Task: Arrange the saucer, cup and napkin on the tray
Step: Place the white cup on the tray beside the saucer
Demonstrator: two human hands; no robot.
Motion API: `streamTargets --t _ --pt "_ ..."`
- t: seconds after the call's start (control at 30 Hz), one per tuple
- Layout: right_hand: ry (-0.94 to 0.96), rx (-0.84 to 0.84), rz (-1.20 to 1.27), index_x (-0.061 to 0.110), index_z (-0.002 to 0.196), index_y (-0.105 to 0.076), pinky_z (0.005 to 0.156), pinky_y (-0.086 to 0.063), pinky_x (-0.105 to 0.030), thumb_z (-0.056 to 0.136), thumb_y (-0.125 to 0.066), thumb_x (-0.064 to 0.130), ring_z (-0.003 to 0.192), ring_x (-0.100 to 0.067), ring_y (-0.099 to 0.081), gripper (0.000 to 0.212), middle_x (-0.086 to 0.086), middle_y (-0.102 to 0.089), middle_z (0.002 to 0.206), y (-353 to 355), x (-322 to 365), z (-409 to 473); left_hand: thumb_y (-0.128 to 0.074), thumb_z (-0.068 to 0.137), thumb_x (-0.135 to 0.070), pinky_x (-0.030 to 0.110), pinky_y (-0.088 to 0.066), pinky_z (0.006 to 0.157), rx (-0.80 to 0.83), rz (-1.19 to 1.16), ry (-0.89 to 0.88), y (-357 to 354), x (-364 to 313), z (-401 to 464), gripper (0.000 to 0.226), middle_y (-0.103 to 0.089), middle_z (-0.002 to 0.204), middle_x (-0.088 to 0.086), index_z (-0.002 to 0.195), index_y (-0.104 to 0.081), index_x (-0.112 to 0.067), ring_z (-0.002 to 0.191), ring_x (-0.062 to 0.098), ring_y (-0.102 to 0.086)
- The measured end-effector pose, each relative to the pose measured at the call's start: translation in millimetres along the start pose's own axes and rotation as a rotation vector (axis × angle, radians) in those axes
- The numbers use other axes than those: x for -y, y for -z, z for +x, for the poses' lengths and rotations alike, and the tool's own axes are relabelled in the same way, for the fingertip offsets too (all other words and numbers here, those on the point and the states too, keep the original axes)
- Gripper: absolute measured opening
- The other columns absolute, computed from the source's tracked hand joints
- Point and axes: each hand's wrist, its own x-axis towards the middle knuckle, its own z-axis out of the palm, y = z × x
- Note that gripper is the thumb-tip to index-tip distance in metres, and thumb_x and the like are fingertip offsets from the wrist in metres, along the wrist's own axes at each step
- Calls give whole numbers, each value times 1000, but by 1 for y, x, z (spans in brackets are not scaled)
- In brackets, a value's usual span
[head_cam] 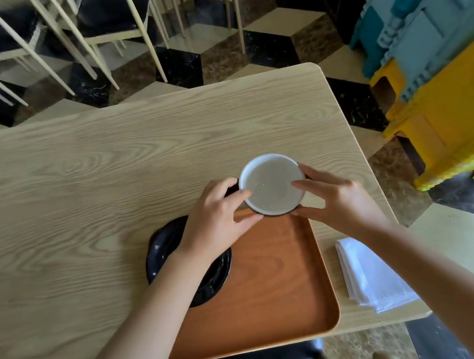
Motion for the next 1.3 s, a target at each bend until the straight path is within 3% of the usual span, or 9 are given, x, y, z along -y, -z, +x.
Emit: streamTargets --t 0.1,0.33,0.5,0.8,0.87,0.93,1.07,1.17,1.3 --pt "12 34 16 11 98 -71 59 -60 -43 49 -90 16 89 -28 -71 53 -14 -66 118 -1 0 -17 -58 72 -49 32 -53 73 5 21 29 -4 -11 -22 47 -67 100 12 95 -72 -11 88 26 -64" --pt "22 101 10 11 98 -71 60 -60 -43 50 -90 20 89 -29 -71 52 -15 -67 117 -11 -4 -38 -81 64 -36 31 -52 77 41 14 86 -22 -20 -48 41 -68 98 10 94 -72 -9 91 24 -63" --pt "26 116 9 10 97 -71 60 -60 -39 51 -89 21 89 -27 -71 51 -15 -66 118 -14 -7 -43 -60 74 -47 32 -54 79 19 16 81 -26 -21 -50 44 -67 100 10 96 -71 -10 94 24 -62" --pt "8 143 -44 12 100 -69 52 -56 -34 55 -87 23 97 -26 -68 50 -12 -63 123 -11 1 -46 -59 78 -43 31 -51 84 -26 31 51 -27 -24 -55 41 -65 104 10 99 -68 -9 98 23 -59" --pt "1 147 -86 12 102 -68 57 -57 -35 57 -86 25 100 -27 -67 51 -13 -63 124 -10 2 -52 -59 79 -41 36 -52 84 20 38 39 -25 -27 -59 41 -65 105 12 101 -67 -8 98 24 -60" --pt "10 140 -121 11 106 -66 71 -56 -39 61 -81 29 103 -30 -65 51 -15 -62 124 -12 4 -52 -56 81 -43 41 -52 86 79 65 61 -25 -27 -59 44 -63 111 14 105 -64 -7 105 27 -59" --pt "-17 137 -169 10 119 -58 88 -51 -41 71 -68 33 108 -30 -62 55 -16 -61 125 -6 10 -57 -48 87 -42 43 -39 104 80 123 88 -19 -39 -64 54 -49 136 22 126 -53 -6 131 32 -40" --pt "-120 66 -191 10 122 -56 93 -48 -42 80 -57 34 116 -30 -57 49 -15 -58 129 8 6 -84 -48 91 -33 40 -32 109 31 37 -7 -21 -71 -71 50 -41 143 18 134 -47 -6 137 28 -29" --pt "-299 106 -267 10 130 -49 101 -43 -48 82 -65 27 131 -32 -41 53 -18 -47 140 20 -19 -133 -42 90 -37 44 -23 113 248 19 -198 -58 -122 -83 59 -26 152 16 144 -30 -17 142 26 -15"
